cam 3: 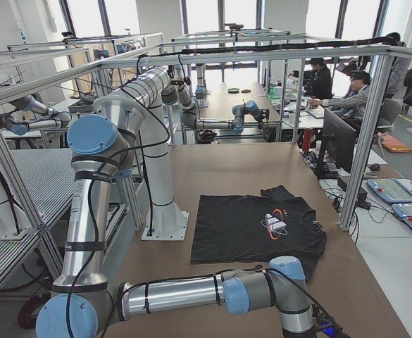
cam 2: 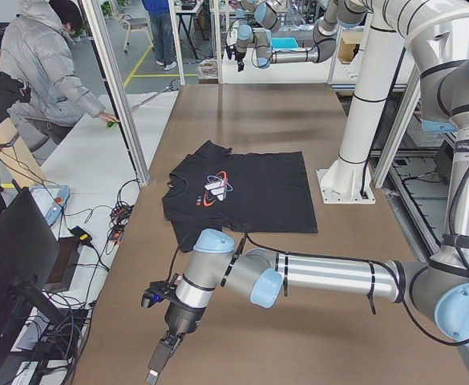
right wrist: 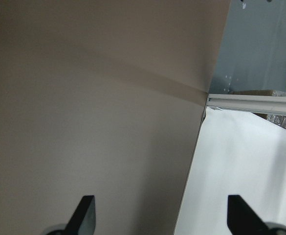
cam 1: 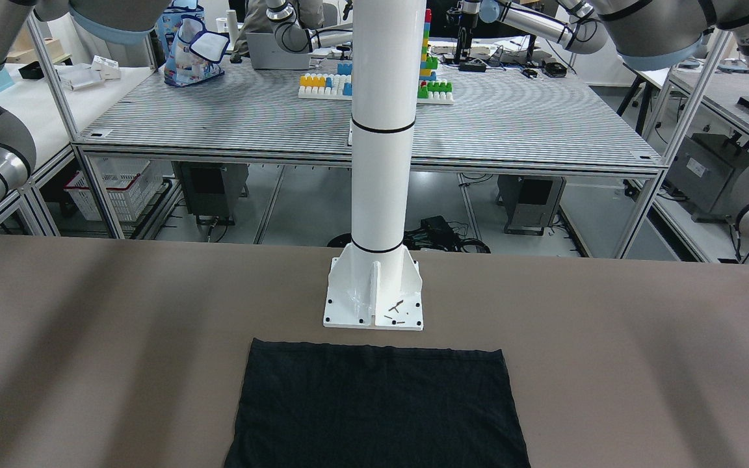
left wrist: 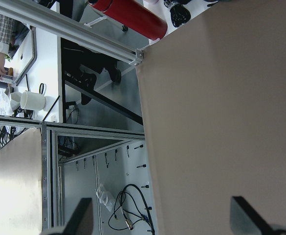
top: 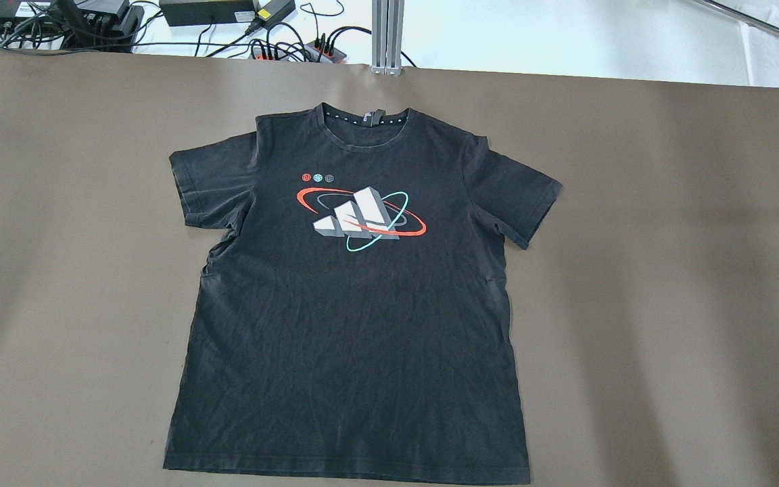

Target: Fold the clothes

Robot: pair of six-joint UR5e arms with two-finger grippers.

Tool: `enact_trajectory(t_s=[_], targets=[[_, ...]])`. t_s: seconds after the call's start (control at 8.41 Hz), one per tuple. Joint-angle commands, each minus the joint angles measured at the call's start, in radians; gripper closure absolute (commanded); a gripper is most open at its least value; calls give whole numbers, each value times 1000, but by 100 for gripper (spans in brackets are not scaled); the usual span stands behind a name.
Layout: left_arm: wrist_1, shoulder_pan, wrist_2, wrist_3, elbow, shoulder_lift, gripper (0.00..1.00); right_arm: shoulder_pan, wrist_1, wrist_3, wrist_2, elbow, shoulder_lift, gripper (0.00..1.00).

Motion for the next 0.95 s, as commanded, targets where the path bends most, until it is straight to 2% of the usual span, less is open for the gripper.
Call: enact_trajectory(t_s=[0.0, 0.36, 0.59, 0.83], targets=[[-16, 1, 0, -5, 11, -2, 0, 1, 1, 1, 6, 5, -6, 5], [-13, 4, 8, -9, 15, -5, 0, -1, 0, 2, 4, 4, 1, 5], [-18, 6, 58, -10, 32, -17, 0, 1, 0, 1, 7, 4, -6, 5], [-44, 6, 49, -34, 40, -16, 0, -1, 0, 1, 10, -2, -4, 5]])
